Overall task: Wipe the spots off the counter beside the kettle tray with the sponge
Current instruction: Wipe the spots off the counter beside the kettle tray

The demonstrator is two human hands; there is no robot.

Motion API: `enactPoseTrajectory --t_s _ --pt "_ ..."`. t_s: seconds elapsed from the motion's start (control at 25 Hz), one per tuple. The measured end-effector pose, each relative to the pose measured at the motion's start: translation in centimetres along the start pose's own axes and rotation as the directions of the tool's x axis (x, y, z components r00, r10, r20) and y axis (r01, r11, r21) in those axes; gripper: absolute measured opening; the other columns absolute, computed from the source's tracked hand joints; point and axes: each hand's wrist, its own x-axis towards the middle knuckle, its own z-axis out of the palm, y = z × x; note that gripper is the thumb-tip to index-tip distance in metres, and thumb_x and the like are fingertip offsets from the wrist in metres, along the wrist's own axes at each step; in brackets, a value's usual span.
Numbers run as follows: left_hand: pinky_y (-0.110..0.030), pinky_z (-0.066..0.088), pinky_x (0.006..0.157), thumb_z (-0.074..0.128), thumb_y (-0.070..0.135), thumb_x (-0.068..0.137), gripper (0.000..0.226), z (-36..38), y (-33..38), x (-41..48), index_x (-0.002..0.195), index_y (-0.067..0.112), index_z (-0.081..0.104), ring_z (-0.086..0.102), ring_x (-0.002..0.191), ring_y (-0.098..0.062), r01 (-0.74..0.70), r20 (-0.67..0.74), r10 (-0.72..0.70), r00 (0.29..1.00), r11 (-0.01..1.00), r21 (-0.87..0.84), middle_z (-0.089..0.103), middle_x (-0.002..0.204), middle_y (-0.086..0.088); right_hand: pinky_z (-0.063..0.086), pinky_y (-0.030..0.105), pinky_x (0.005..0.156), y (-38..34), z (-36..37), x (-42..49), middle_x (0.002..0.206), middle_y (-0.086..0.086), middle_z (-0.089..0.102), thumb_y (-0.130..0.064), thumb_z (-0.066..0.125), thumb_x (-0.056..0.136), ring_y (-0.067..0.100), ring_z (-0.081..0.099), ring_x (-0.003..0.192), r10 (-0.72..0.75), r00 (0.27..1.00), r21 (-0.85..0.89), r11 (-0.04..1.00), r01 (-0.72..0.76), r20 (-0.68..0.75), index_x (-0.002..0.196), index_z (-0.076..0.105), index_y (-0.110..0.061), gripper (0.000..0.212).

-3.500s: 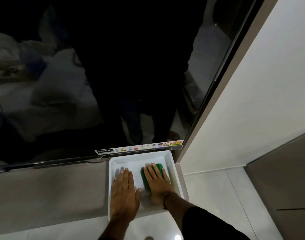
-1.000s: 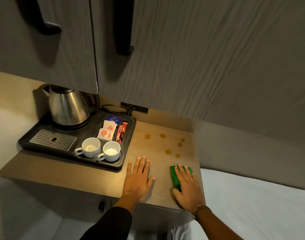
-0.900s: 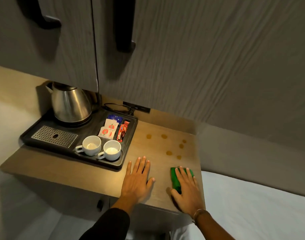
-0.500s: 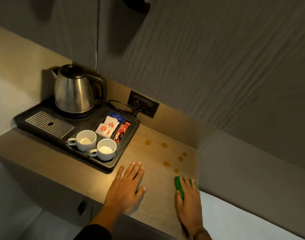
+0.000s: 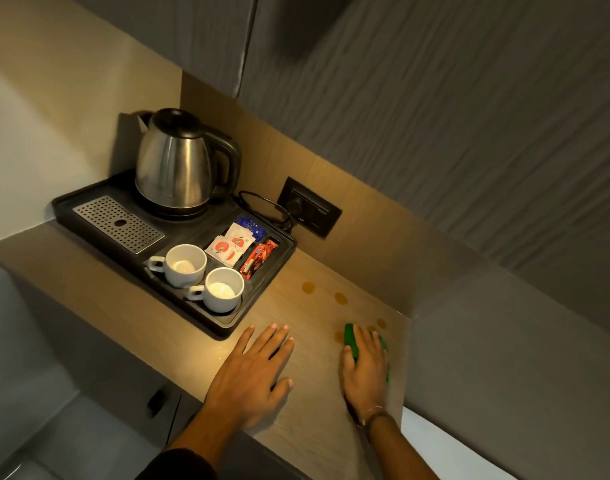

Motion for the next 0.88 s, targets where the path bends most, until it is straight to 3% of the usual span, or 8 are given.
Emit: enactPoseTrajectory --t_s 0.12,0.2,0.4,0.48,0.6,0.68,0.8,0.88 --pt "-0.048 -0.009 0.124 0.027 0.064 0.103 0.073 0.0 -0.1 -0.1 0.163 0.025 0.013 -0.005 0.157 -0.018 -0.003 0.001 0.003 1.000 1.000 -0.005 0.006 0.173 0.000 0.015 0.047 0.129 0.6 1.1 -3.2 0.169 -0.013 0.023 -0.031 0.046 0.107 0.010 0.007 0.158 -0.261 0.958 -0.037 0.963 0.267 0.120 0.158 0.028 -0.040 0.055" --pt "-0.049 -0.008 0.122 0.026 0.065 0.103 0.073 0.1 -0.1 -0.1 0.163 0.025 0.013 -0.005 0.157 -0.018 0.000 0.006 0.000 1.000 1.000 -0.007 0.006 0.173 0.000 0.020 0.047 0.128 3.8 -0.7 -5.1 0.168 -0.016 0.027 -0.035 0.046 0.106 0.008 0.009 0.158 -0.324 0.939 -0.044 0.943 0.330 0.114 0.158 0.029 -0.044 0.055" --pt "-0.045 -0.016 0.123 0.023 0.064 0.103 0.073 0.1 -0.1 0.0 0.164 0.026 0.009 -0.007 0.157 -0.018 0.004 0.005 -0.004 1.000 1.000 0.004 0.001 0.173 0.001 0.014 0.049 0.129 1.1 -0.8 1.9 0.167 0.002 0.032 -0.021 0.049 0.108 0.021 0.015 0.158 -0.012 1.000 0.012 1.000 0.012 0.020 0.157 0.037 -0.022 0.050" --pt "-0.047 -0.014 0.122 0.024 0.064 0.103 0.073 0.0 -0.1 0.0 0.164 0.025 0.010 -0.006 0.157 -0.018 -0.002 0.011 0.002 1.000 1.000 -0.005 0.003 0.173 0.000 0.012 0.048 0.129 0.6 0.0 0.9 0.168 -0.002 0.029 -0.024 0.048 0.108 0.018 0.012 0.158 -0.144 0.986 0.004 0.989 0.145 0.078 0.158 0.034 -0.026 0.052" --pt "-0.049 -0.010 0.122 0.024 0.064 0.103 0.073 0.1 -0.2 -0.1 0.164 0.025 0.010 -0.007 0.157 -0.018 -0.001 0.002 0.001 1.000 1.000 -0.012 0.003 0.174 0.000 0.015 0.044 0.129 5.8 -2.1 -2.4 0.169 -0.012 0.027 -0.035 0.044 0.108 0.011 0.010 0.158 -0.362 0.915 -0.021 0.928 0.372 0.179 0.158 0.031 -0.040 0.052" --pt "-0.048 -0.012 0.124 0.022 0.065 0.103 0.073 0.2 -0.2 0.0 0.164 0.026 0.006 -0.011 0.157 -0.017 -0.005 0.014 0.005 1.000 1.000 -0.005 -0.002 0.173 0.001 0.020 0.045 0.128 7.0 -3.2 0.2 0.167 -0.007 0.032 -0.027 0.049 0.108 0.017 0.014 0.158 -0.272 0.953 -0.010 0.961 0.276 0.133 0.156 0.034 -0.037 0.051" --pt "-0.047 -0.014 0.124 0.022 0.065 0.104 0.073 0.1 -0.2 0.0 0.164 0.026 0.006 -0.011 0.156 -0.017 -0.005 0.007 0.005 1.000 1.000 -0.012 -0.002 0.173 0.001 0.020 0.049 0.127 3.6 -2.3 5.0 0.165 0.008 0.036 -0.015 0.052 0.107 0.029 0.019 0.157 0.060 0.998 0.044 0.997 -0.060 0.012 0.155 0.040 -0.017 0.050" --pt "-0.046 -0.014 0.124 0.023 0.065 0.103 0.073 0.1 -0.2 0.0 0.164 0.026 0.008 -0.010 0.156 -0.017 -0.010 0.011 0.010 1.000 1.000 -0.020 0.000 0.173 0.001 0.019 0.048 0.128 2.9 -1.2 3.8 0.166 0.004 0.035 -0.020 0.052 0.107 0.024 0.018 0.157 -0.057 0.997 0.025 0.998 0.056 0.056 0.155 0.041 -0.020 0.050"
